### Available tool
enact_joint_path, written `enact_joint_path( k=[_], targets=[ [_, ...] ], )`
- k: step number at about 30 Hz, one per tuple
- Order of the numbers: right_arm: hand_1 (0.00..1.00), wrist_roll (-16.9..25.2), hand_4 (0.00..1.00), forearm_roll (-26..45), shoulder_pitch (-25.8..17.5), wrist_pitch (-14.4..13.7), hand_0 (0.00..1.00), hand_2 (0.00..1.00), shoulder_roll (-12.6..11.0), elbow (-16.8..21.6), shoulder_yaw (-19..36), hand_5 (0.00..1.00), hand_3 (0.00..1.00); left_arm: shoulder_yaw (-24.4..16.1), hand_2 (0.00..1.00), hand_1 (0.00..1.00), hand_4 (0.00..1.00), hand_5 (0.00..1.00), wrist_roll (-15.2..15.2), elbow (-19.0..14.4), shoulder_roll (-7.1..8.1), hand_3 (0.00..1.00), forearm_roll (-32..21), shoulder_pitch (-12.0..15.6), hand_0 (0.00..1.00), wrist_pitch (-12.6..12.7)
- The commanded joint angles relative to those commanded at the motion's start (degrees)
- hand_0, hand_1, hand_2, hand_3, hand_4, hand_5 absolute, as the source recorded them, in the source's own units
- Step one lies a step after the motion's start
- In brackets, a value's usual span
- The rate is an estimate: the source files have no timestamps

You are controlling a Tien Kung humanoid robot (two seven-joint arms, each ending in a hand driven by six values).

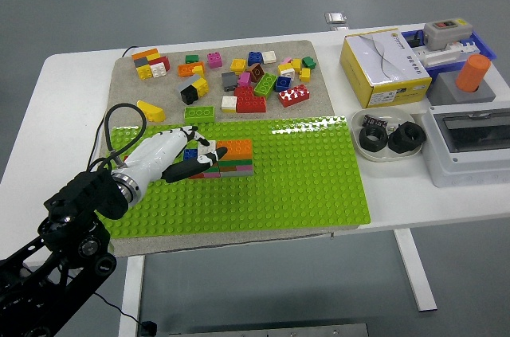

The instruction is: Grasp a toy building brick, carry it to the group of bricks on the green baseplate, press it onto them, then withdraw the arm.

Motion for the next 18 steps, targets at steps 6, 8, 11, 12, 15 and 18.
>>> enact_joint_path(
  k=[6, 8, 11, 12, 15, 18],
  targets=[
    [0.676, 0.0, 0.686, 0.04, 0.01, 0.09, 0.734, 0.74, 0.03, 0.0, 0.06, 0.998, 0.839, 0.32, 0.998, 0.998, 0.751, 0.945, -0.09, 0.97, -0.26, 0.778, 0.41, 0.01, 0.998, 0.0],
    [0.676, 0.02, 0.686, 0.05, 0.04, 0.12, 0.734, 0.74, 0.04, 0.0, 0.07, 0.998, 0.839, 0.42, 0.998, 0.998, 0.751, 0.945, -0.13, 1.08, -0.3, 0.778, 0.4, -0.03, 0.998, -0.01],
    [0.675, 0.04, 0.688, 0.13, 0.09, 0.15, 0.734, 0.74, 0.06, 0.0, 0.05, 0.998, 0.839, 0.56, 0.998, 0.998, 0.751, 0.93, -0.14, 1.22, -0.37, 0.777, 0.33, -0.09, 0.998, -0.04],
    [0.675, 0.04, 0.688, 0.14, 0.12, 0.15, 0.734, 0.74, 0.06, 0.0, 0.05, 0.998, 0.839, 0.59, 0.998, 0.998, 0.751, 0.93, -0.14, 1.23, -0.38, 0.777, 0.31, -0.1, 0.998, -0.06],
    [0.675, 0.05, 0.69, 0.15, 0.18, 0.18, 0.734, 0.741, 0.09, 0.0, 0.1, 0.998, 0.839, 0.69, 0.998, 0.998, 0.752, 0.922, -0.07, 1.21, -0.4, 0.77, 0.25, -0.13, 0.998, -0.16],
    [0.675, 0.05, 0.69, 0.12, 0.22, 0.22, 0.734, 0.741, 0.09, 0.0, 0.15, 0.998, 0.839, 0.75, 0.998, 0.998, 0.752, 0.922, 0.12, 1.16, -0.42, 0.77, 0.13, -0.08, 0.998, -0.35]
  ],
)
